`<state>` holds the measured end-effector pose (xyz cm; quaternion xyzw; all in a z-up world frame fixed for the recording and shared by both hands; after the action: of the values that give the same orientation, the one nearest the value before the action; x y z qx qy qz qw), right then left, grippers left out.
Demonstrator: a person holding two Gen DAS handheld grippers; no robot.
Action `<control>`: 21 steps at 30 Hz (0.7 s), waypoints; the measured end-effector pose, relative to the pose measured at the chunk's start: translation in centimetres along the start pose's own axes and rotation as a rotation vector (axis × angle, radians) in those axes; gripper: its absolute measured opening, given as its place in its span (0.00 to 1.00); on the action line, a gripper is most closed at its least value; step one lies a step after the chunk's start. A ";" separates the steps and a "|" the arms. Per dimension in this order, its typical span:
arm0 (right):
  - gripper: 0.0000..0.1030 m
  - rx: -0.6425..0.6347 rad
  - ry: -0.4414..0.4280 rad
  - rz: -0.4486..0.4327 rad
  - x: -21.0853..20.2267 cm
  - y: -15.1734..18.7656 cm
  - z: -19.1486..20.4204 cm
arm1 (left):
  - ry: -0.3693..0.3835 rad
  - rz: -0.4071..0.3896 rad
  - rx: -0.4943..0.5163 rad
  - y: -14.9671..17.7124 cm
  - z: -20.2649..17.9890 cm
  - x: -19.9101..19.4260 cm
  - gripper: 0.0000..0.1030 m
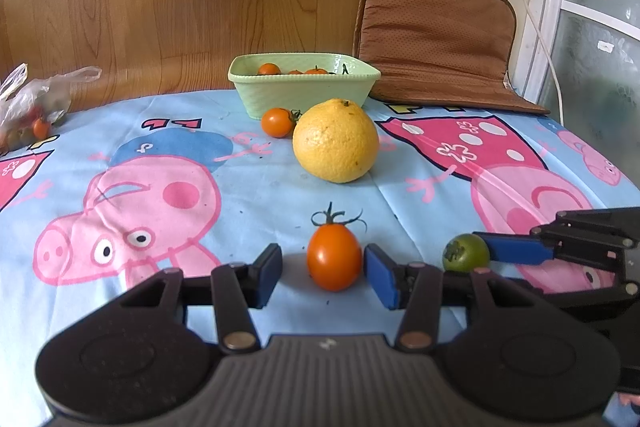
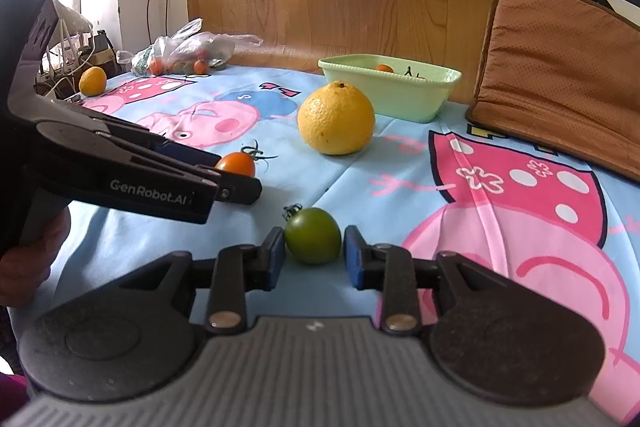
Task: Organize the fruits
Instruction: 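Hold the orange tomato in the left tool and green tomato in the right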
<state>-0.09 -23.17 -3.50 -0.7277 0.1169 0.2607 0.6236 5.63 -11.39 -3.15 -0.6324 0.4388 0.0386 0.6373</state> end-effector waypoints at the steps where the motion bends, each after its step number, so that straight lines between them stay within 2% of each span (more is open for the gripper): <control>1: 0.34 0.000 0.001 0.000 0.0 0.0 0.0 | 0.000 0.000 0.000 0.0 0.0 0.0 0.44; 18: 0.35 -0.014 0.018 -0.002 -0.4 0.1 0.4 | 0.008 0.002 0.002 -0.2 -0.1 -0.3 0.43; 19: 0.34 -0.016 0.020 -0.005 -0.3 0.0 0.4 | 0.008 0.003 0.006 -0.2 -0.2 -0.2 0.41; 20: 0.32 -0.017 0.016 -0.005 -0.3 0.0 0.4 | 0.011 0.006 0.007 -0.2 -0.3 -0.1 0.33; 21: 0.32 -0.015 0.007 -0.003 -0.2 0.1 0.3 | 0.018 0.013 0.005 -0.2 -0.3 0.1 0.29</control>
<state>-0.39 -22.89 -3.45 -0.7334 0.1161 0.2578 0.6182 5.64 -11.77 -2.99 -0.6281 0.4488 0.0357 0.6346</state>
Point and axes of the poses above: each gripper's, at about its wrist camera, not at the fingertips, and x roughly the way its jaws point, z to its left, y to its underside, the point moved 6 cm from there along x, roughly the way its jaws point, and after that the axes turned 8 degrees about -x, right-handed, at the moved point
